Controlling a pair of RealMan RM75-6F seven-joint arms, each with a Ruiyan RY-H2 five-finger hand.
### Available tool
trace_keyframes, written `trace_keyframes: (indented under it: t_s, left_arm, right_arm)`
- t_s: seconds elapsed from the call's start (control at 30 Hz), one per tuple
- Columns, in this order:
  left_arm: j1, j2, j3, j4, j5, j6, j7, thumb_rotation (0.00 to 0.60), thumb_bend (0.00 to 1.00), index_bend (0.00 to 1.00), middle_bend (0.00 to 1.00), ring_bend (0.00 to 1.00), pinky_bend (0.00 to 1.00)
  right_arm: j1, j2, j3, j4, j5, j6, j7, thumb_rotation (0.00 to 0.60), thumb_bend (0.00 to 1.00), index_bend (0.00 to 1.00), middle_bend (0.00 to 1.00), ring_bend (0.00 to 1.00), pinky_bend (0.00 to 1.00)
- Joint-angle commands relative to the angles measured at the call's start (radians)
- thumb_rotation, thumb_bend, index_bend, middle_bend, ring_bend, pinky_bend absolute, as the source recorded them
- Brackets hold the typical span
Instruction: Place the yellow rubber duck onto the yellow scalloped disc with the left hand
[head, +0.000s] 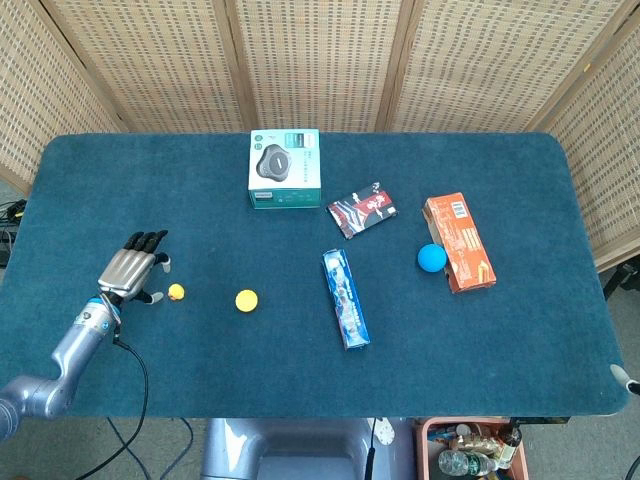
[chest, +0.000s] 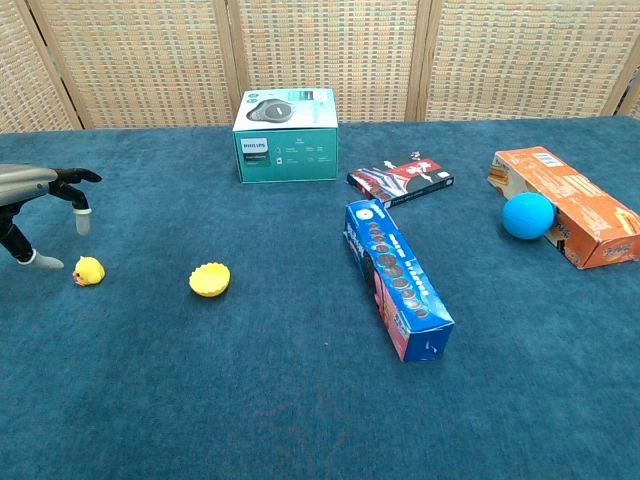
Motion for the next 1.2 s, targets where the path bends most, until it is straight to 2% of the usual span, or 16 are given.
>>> trace_keyframes:
  t_s: [0.03,0.33,0.67,0.83,0.97,1.2]
  left_arm:
    - [-0.011,-0.006,0.005,-0.003,-0.013,-0.008,0.029,0.600,0.22,0.44,0.00,0.00,0.00]
    - [-0.029,-0.030,0.018,-0.018,-0.052,-0.025,0.080,0.600,0.23,0.45,0.00,0.00,0.00]
    - [-0.050,-0.048,0.026,-0.012,-0.098,-0.046,0.129,0.600,0.26,0.56,0.00,0.00,0.00]
    - [-0.058,-0.040,0.025,-0.020,-0.117,-0.047,0.146,0.600,0.27,0.58,0.00,0.00,0.00]
    - [-0.051,-0.006,0.011,-0.089,-0.111,-0.007,0.116,0.600,0.27,0.59,0.00,0.00,0.00]
    - [-0.058,0.088,0.009,-0.293,-0.012,0.051,0.049,0.600,0.29,0.59,0.00,0.00,0.00]
  right_arm:
    - [0.000,0.000,0.001,0.002,0.003,-0.002,0.003,0.600,0.00,0.00,0.00,0.00,0.00]
    - [0.001,0.001,0.003,0.007,0.008,-0.008,0.013,0.600,0.00,0.00,0.00,0.00,0.00]
    - [0.004,-0.003,0.009,0.016,0.019,-0.013,0.018,0.600,0.00,0.00,0.00,0.00,0.00]
    - [0.006,-0.004,0.011,0.019,0.024,-0.018,0.021,0.600,0.00,0.00,0.00,0.00,0.00]
    - [0.006,-0.004,0.011,0.020,0.024,-0.019,0.026,0.600,0.00,0.00,0.00,0.00,0.00]
    - [0.009,-0.003,0.011,0.019,0.022,-0.024,0.030,0.600,0.00,0.00,0.00,0.00,0.00]
